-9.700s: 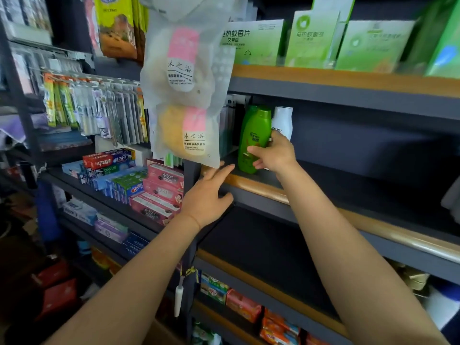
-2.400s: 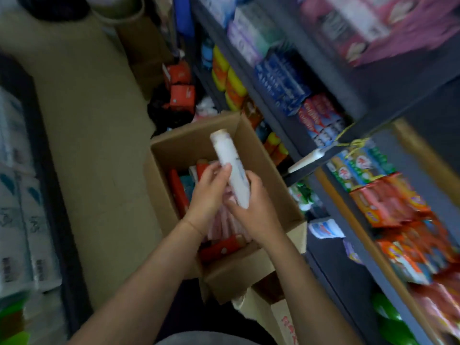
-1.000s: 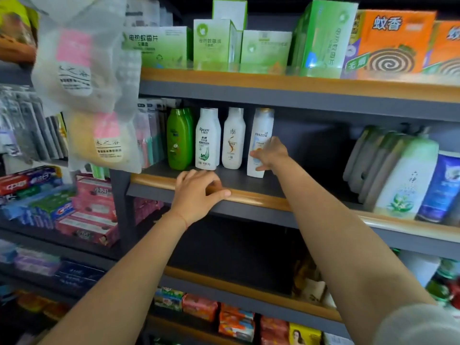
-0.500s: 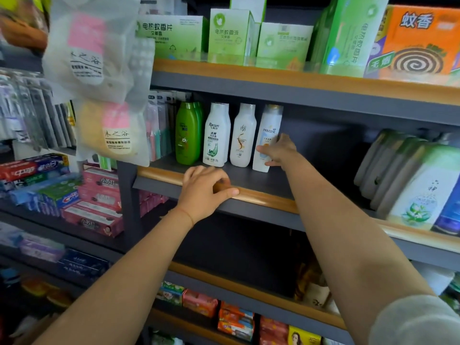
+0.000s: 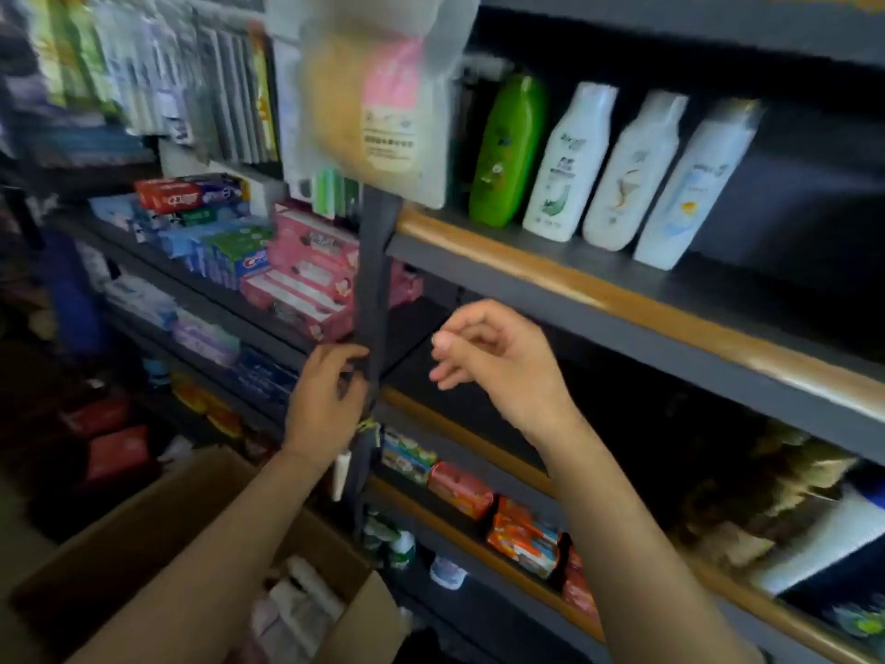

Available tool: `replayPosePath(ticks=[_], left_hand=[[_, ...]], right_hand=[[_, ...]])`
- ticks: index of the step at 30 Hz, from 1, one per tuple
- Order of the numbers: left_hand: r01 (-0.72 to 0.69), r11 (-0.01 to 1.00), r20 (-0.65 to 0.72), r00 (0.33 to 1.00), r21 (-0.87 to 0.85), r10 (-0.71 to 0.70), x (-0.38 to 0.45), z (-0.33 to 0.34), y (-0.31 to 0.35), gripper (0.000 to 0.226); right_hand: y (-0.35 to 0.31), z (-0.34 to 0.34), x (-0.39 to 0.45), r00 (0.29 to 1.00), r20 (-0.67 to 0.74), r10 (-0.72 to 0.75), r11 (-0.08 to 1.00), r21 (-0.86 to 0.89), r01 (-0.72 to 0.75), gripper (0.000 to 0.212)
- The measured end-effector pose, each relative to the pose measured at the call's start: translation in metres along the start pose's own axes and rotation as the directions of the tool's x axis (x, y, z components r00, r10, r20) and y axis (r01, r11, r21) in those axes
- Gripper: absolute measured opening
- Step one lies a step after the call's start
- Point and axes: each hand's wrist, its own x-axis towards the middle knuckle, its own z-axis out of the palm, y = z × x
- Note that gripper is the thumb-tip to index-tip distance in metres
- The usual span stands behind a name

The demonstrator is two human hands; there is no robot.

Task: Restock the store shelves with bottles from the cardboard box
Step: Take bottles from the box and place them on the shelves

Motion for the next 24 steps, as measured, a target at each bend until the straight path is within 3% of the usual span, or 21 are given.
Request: replayPosePath(ticks=[2,4,6,9,12,15,18,24], left_hand=[[0.187,0.974,-0.003,0.982,0.126,-0.188,-0.051,-0.024,-0.071,0.025],[0.360,0.906,0.006,0.929,0.224,-0.370,-0.108,-0.051,-0.130,0.022],[0.510,0.803,0.044,0.836,0.307,-0.548,-0.161,-0.075,-0.182,0.018],[0.605,0.655,0.049,0.717,0.453,-0.695,-0.226,-0.102,-0.242,0.021],[0.518,0.573,0.005,0.739,0.635,-0.674,-0.266,-0.117,-0.287,0.036],[0.440,0.545,0.026,0.761,0.714,-0.648,-0.278,-0.122,-0.310,0.033],[0.453,0.609,-0.026,0.815,0.650,-0.578,-0.281,-0.116,-0.321,0.019],[0.475,0.714,-0.107,0.861,0.515,-0.496,-0.286,-0.110,-0.326,0.012]], right_hand=[[0.062,0.049,-0.002,0.980,0.106,0.170,0.985,-0.037,-0.167,0.007],[0.138,0.100,-0.010,0.907,0.200,0.370,0.927,-0.151,-0.344,0.007],[0.218,0.149,-0.028,0.774,0.274,0.571,0.816,-0.292,-0.499,0.010],[0.315,0.209,-0.063,0.572,0.323,0.754,0.649,-0.499,-0.574,0.015],[0.382,0.250,-0.090,0.488,0.285,0.825,0.545,-0.630,-0.553,0.016],[0.439,0.274,-0.104,0.413,0.200,0.889,0.411,-0.746,-0.524,0.045],[0.477,0.284,-0.106,0.413,-0.009,0.911,0.235,-0.810,-0.537,0.072],[0.510,0.298,-0.095,0.419,-0.174,0.891,0.085,-0.843,-0.531,0.082]])
